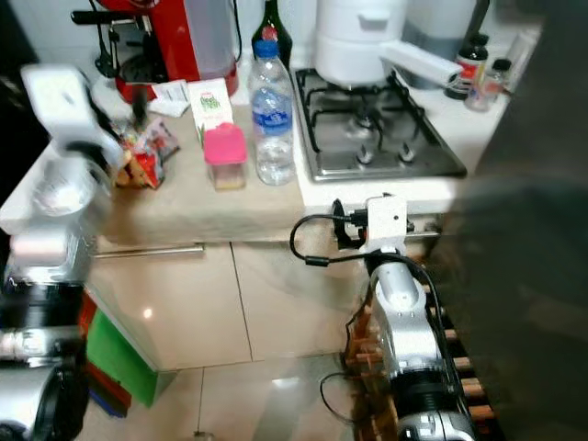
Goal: Restocking fridge
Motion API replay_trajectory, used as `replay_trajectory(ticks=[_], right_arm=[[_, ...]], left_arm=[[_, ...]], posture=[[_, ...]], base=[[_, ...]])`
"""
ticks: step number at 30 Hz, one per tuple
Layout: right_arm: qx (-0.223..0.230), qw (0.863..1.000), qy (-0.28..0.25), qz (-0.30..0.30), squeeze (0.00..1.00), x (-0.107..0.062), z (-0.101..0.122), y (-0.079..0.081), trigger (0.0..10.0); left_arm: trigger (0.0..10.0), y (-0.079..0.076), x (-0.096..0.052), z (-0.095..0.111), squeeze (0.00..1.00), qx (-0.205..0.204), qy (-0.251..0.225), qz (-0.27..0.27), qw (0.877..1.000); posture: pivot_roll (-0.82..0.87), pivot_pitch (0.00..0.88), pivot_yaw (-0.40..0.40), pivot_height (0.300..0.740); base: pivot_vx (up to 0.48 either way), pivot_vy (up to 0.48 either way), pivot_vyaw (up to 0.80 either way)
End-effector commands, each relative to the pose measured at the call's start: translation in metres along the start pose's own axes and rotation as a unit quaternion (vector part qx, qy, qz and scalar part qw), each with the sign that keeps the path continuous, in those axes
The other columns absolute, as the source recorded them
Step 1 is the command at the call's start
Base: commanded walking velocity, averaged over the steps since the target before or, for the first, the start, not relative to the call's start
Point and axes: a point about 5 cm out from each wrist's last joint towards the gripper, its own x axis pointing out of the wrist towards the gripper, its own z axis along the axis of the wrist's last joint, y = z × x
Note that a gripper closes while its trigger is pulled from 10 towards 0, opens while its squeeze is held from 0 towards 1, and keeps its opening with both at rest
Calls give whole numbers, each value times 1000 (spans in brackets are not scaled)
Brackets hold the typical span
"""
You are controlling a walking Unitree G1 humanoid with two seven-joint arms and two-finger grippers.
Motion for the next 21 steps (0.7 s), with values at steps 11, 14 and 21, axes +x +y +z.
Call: replay_trajectory(ticks=[11,14,21], right_arm=[[7,1000,-24,18,0,-2,16,6,10000],[5,996,-57,63,0,-5,36,15,10000],[5,992,-67,102,0,-22,59,12,10000]], left_arm=[[10000,-5,33,-31,0,-78,157,-33,984],[10000,-12,35,-39,0,-65,186,-47,979],[10000,-32,28,-58,0,-33,230,-76,970]], posture=[[-101,0,38,740],[-118,0,50,740],[-137,0,62,740]], base=[[0,0,0],[0,0,0],[0,0,0]])
